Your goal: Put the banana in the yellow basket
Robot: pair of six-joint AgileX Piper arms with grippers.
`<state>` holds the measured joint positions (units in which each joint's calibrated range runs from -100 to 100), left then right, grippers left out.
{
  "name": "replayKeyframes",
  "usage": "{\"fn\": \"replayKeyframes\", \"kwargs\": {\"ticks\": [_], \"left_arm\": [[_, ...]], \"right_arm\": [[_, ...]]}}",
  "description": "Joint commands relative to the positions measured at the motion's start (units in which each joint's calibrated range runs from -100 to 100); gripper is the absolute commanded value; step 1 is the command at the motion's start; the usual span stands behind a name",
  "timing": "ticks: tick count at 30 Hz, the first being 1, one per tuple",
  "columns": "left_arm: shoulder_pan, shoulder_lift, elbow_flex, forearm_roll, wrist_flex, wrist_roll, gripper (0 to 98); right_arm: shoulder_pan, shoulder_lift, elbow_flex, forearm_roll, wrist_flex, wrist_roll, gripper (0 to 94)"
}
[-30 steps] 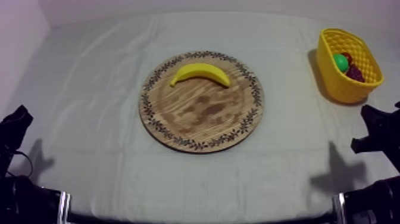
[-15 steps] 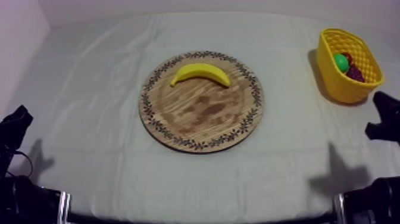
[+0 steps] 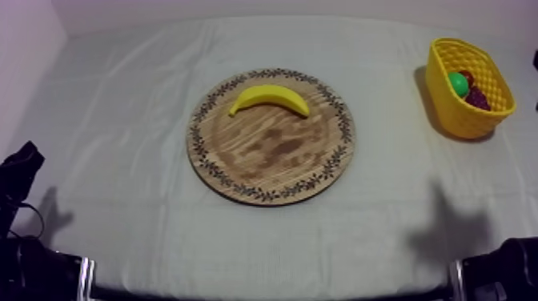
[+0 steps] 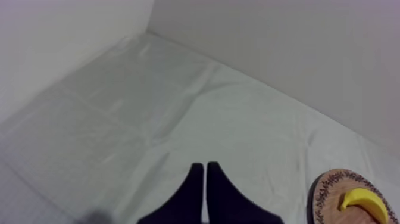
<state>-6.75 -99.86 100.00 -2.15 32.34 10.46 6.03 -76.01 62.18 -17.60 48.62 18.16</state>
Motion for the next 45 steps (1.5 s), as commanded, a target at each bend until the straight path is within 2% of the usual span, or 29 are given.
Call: {"fn": "replayKeyframes", "kwargs": {"ticks": [1, 7, 10, 17, 25, 35, 37, 39, 41, 45], "left_arm": [[-0.02, 0.04, 0.00, 0.03, 0.00, 0.02, 0.1], [-0.02, 0.04, 0.00, 0.03, 0.00, 0.02, 0.1], [-0.02, 0.04, 0.00, 0.03, 0.00, 0.02, 0.1], [-0.02, 0.04, 0.00, 0.03, 0.00, 0.02, 0.1], [-0.02, 0.04, 0.00, 0.03, 0.00, 0.02, 0.1], [-0.02, 0.04, 0.00, 0.03, 0.00, 0.02, 0.1], [-0.02, 0.04, 0.00, 0.03, 0.00, 0.02, 0.1], [-0.02, 0.04, 0.00, 0.03, 0.00, 0.02, 0.1], [-0.02, 0.04, 0.00, 0.03, 0.00, 0.02, 0.1], [-0.02, 0.04, 0.00, 0.03, 0.00, 0.02, 0.1]], "right_arm": [[-0.04, 10.09, -6.19, -1.08, 1.11, 1.32, 0.6], [-0.27, 24.60, -14.57, -4.94, 5.26, 6.37, 0.6], [-1.79, 31.23, -18.32, -5.56, 7.12, 7.70, 0.6], [-9.29, 45.51, -25.94, -2.83, 11.15, 8.10, 0.6], [-18.55, 61.18, -31.69, -0.11, 13.58, 10.50, 0.6], [-25.81, 76.65, -41.17, 2.22, 16.24, 11.21, 1.7], [-26.79, 78.11, -42.34, 2.56, 16.35, 10.86, 5.1], [-27.43, 79.01, -43.02, 2.76, 16.08, 10.50, 12.5], [-27.76, 79.47, -43.24, 2.69, 15.63, 10.45, 25.1], [-28.14, 80.01, -44.65, 2.99, 16.28, 10.18, 56.0]]}}
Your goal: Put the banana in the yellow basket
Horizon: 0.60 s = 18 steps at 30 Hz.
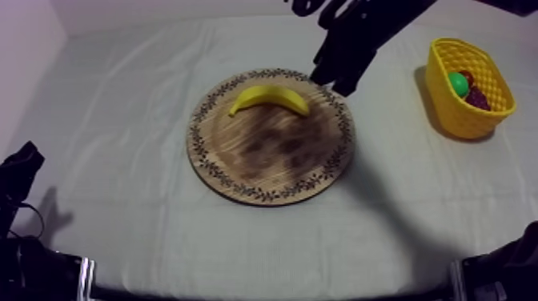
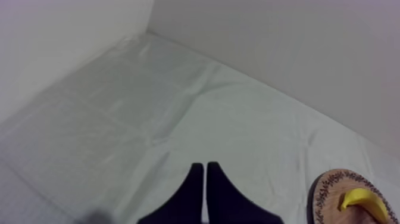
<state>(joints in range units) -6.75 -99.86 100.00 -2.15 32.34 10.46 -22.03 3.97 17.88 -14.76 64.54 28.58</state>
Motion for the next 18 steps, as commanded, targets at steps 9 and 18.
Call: {"fn": "replayKeyframes", "kwargs": {"ticks": [9, 18], "left_arm": [[-0.02, 0.04, 0.00, 0.03, 0.00, 0.02, 0.1], [-0.02, 0.04, 0.00, 0.03, 0.00, 0.02, 0.1]], "right_arm": [[-2.28, 1.21, -5.59, 4.04, 3.20, -2.75, 84.1], [-3.02, 8.03, -13.10, 6.43, 4.78, -1.69, 84.0]]}}
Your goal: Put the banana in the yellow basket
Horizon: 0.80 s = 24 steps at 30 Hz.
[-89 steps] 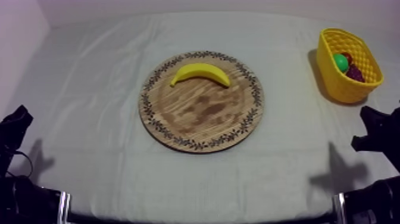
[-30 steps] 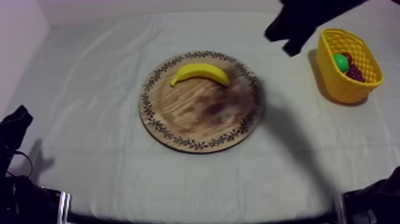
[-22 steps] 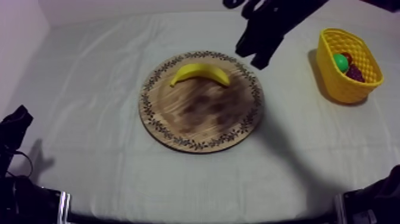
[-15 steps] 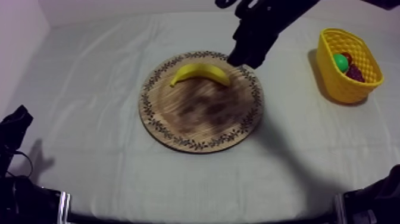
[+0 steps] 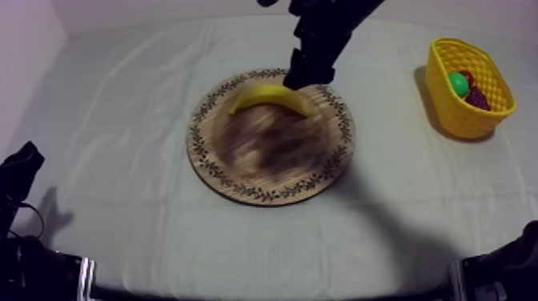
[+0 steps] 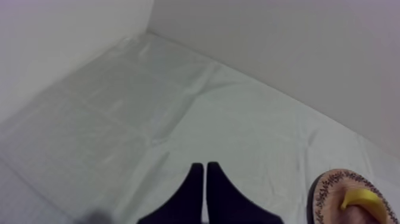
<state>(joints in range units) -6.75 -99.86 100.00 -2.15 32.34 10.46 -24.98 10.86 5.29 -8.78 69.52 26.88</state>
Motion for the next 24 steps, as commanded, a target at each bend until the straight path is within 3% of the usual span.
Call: {"fn": "replayKeyframes", "kwargs": {"ticks": [1, 12, 24], "left_arm": [[-0.02, 0.04, 0.00, 0.03, 0.00, 0.02, 0.1], [-0.02, 0.04, 0.00, 0.03, 0.00, 0.02, 0.1], [-0.02, 0.04, 0.00, 0.03, 0.00, 0.02, 0.1]], "right_arm": [[-0.23, 2.02, -0.90, 0.89, -0.31, 0.03, 83.9], [-1.11, 12.56, -6.31, 3.44, -3.06, 0.24, 81.3], [-0.59, 25.55, -16.39, 5.44, -1.77, -1.21, 81.8]]}}
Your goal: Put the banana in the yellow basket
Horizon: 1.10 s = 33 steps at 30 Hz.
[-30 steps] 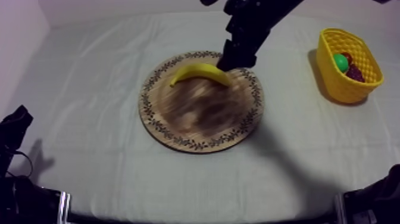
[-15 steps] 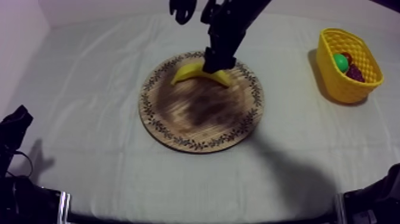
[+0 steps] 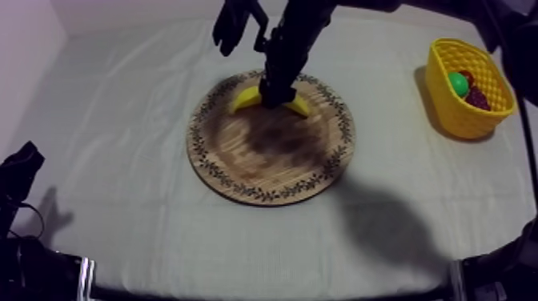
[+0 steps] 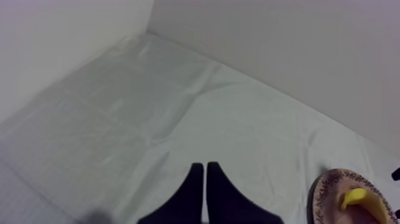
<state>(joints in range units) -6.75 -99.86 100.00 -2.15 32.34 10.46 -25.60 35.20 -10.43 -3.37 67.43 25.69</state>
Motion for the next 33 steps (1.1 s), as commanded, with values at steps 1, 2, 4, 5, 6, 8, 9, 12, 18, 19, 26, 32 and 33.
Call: {"fn": "replayKeyframes", "kwargs": {"ticks": [1, 2, 4, 5, 6, 8, 9, 12, 18, 19, 26, 32, 33], "left_arm": [[-0.02, 0.04, 0.00, 0.03, 0.00, 0.02, 0.1], [-0.02, 0.04, 0.00, 0.03, 0.00, 0.02, 0.1], [-0.02, 0.04, 0.00, 0.03, 0.00, 0.02, 0.1], [-0.02, 0.04, 0.00, 0.03, 0.00, 0.02, 0.1], [-0.02, 0.04, 0.00, 0.03, 0.00, 0.02, 0.1], [-0.02, 0.04, 0.00, 0.03, 0.00, 0.02, 0.1], [-0.02, 0.04, 0.00, 0.03, 0.00, 0.02, 0.1], [-0.02, 0.04, 0.00, 0.03, 0.00, 0.02, 0.1], [-0.02, 0.04, 0.00, 0.03, 0.00, 0.02, 0.1], [-0.02, 0.04, 0.00, 0.03, 0.00, 0.02, 0.1], [-0.02, 0.04, 0.00, 0.03, 0.00, 0.02, 0.1], [-0.02, 0.04, 0.00, 0.03, 0.00, 0.02, 0.1], [-0.02, 0.04, 0.00, 0.03, 0.00, 0.02, 0.1]], "right_arm": [[0.10, 1.98, -1.22, 0.16, 0.48, -0.09, 81.8], [0.14, 2.69, -1.81, 0.29, 0.67, -0.14, 81.9], [0.26, 4.07, -3.12, 0.55, 1.23, -0.21, 81.9], [0.33, 4.74, -3.84, 0.71, 1.56, -0.27, 81.9], [0.40, 5.42, -4.61, 0.93, 1.91, -0.36, 81.9], [0.53, 6.70, -6.10, 1.36, 2.68, -0.53, 81.9], [0.61, 7.30, -6.80, 1.56, 3.08, -0.59, 81.9], [0.84, 8.98, -8.85, 2.07, 4.25, -0.74, 81.8], [1.21, 12.21, -12.59, 2.70, 6.34, -1.10, 80.9], [1.27, 12.66, -13.10, 2.75, 6.69, -1.11, 80.6], [1.39, 15.29, -15.69, 3.41, 8.96, -1.23, 75.7], [1.29, 17.42, -17.30, 4.12, 10.14, -1.77, 71.1], [1.33, 17.68, -17.51, 4.11, 10.26, -1.78, 70.3]]}}
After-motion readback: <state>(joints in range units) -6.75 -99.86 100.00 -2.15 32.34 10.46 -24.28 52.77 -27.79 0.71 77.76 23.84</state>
